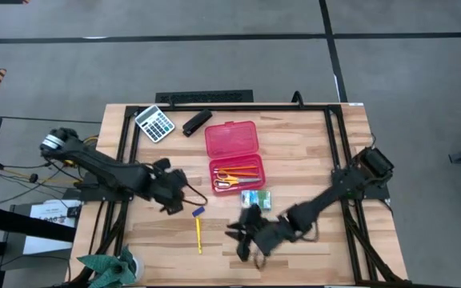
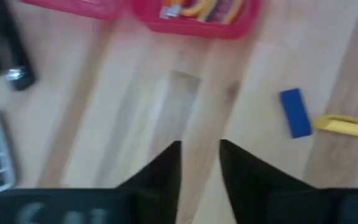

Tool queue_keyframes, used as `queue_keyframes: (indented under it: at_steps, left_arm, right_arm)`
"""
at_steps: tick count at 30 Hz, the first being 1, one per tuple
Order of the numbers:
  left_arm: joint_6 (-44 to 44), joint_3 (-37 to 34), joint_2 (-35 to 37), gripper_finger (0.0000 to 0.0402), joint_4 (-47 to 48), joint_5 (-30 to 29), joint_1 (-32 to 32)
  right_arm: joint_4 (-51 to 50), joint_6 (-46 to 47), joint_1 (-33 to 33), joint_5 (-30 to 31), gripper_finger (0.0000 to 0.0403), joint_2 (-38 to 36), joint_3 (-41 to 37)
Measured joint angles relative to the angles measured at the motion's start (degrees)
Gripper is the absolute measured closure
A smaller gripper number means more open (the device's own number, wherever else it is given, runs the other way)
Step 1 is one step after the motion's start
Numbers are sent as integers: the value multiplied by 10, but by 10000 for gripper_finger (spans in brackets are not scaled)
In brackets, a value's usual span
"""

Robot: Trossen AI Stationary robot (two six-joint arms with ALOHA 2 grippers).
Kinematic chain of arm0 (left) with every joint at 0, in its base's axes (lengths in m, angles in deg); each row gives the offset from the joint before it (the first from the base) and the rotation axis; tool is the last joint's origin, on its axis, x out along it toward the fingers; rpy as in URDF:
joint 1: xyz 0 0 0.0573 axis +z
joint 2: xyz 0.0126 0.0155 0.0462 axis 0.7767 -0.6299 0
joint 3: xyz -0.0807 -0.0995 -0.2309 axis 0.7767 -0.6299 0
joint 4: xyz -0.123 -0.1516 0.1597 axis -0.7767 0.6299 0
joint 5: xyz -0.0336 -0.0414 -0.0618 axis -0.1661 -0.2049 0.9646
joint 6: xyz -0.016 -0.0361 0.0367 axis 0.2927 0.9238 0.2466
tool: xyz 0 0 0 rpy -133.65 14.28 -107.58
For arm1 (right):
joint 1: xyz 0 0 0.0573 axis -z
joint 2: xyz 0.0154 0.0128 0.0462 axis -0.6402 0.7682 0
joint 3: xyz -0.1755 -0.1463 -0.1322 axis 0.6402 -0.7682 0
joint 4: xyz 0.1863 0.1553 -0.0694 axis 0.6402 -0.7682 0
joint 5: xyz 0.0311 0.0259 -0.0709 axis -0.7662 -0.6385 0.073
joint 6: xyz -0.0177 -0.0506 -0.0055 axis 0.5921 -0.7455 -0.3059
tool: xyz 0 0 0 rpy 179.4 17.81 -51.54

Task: Pack school essentials
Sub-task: Put the yellow pen into the red supply box

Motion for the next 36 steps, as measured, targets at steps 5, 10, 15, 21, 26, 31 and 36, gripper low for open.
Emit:
queue_keyframes:
  at_steps: [5, 10, 15, 21, 26, 31, 36]
  left_arm:
    - [23, 0, -80, 392, -46, 1, -27]
    - [-11, 0, -167, 399, -95, -15, -32]
    - [-54, 0, -242, 401, -184, 28, -34]
    - [-41, 1, -269, 401, -279, 70, -37]
    - [-55, 0, -274, 401, -429, 142, -40]
    - [-101, 4, -270, 401, -554, 158, -21]
    - [-104, 34, -218, 401, -420, 175, -10]
  right_arm:
    - [-2, 63, -54, 65, 284, -2, 0]
    - [-5, 96, -83, 125, 285, -2, 0]
    - [-4, 117, -96, 132, 285, -2, 0]
    - [-2, 120, -107, 136, 285, -2, 0]
    - [-3, 120, -108, 136, 285, -2, 0]
    - [-3, 115, -107, 136, 285, -2, 0]
    - [-7, 115, -106, 135, 285, -2, 0]
